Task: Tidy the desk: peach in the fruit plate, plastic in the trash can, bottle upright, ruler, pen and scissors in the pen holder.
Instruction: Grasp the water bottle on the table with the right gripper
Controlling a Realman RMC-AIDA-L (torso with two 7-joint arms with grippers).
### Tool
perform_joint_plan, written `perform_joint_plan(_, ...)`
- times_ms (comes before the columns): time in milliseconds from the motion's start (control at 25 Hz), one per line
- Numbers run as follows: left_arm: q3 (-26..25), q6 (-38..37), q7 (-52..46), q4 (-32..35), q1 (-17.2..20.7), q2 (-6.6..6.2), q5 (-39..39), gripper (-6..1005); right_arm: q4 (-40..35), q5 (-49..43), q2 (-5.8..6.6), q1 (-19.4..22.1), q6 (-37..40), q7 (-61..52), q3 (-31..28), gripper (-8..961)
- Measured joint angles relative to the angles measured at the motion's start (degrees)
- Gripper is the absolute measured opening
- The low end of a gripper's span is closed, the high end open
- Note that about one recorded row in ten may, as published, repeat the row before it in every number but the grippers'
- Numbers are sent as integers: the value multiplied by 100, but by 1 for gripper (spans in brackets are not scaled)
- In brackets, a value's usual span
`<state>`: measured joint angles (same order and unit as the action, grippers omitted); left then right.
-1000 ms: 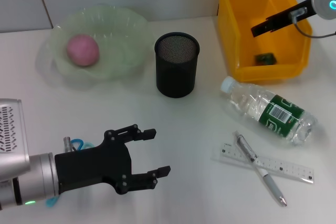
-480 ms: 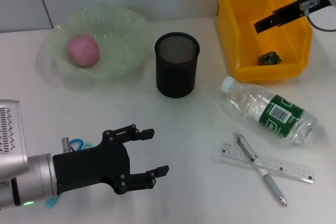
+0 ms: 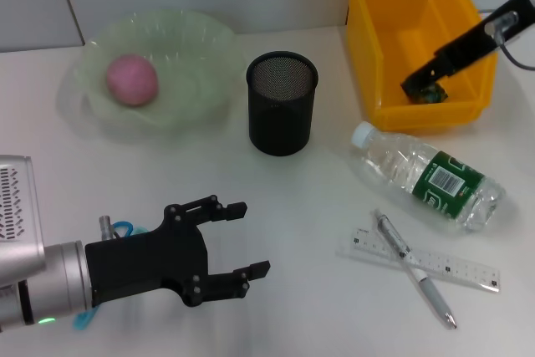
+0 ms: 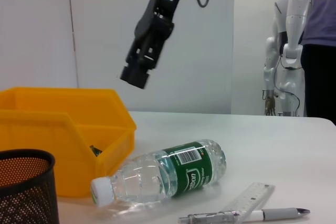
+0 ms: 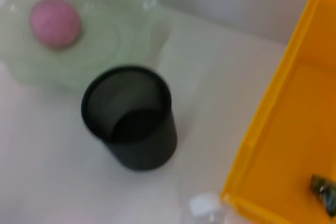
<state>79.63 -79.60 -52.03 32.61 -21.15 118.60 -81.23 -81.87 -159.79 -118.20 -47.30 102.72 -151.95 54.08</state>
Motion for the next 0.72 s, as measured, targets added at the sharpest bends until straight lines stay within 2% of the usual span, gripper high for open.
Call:
perform_joint_plan(560,11,-4,0,0,-3,5,3,793,989,-660,-34,-205,31,-19,447,791)
perform_joint_plan(720,14,-3,0,0,-3,5,3,793,1310,-736,-7,-241,-10,36,508,791)
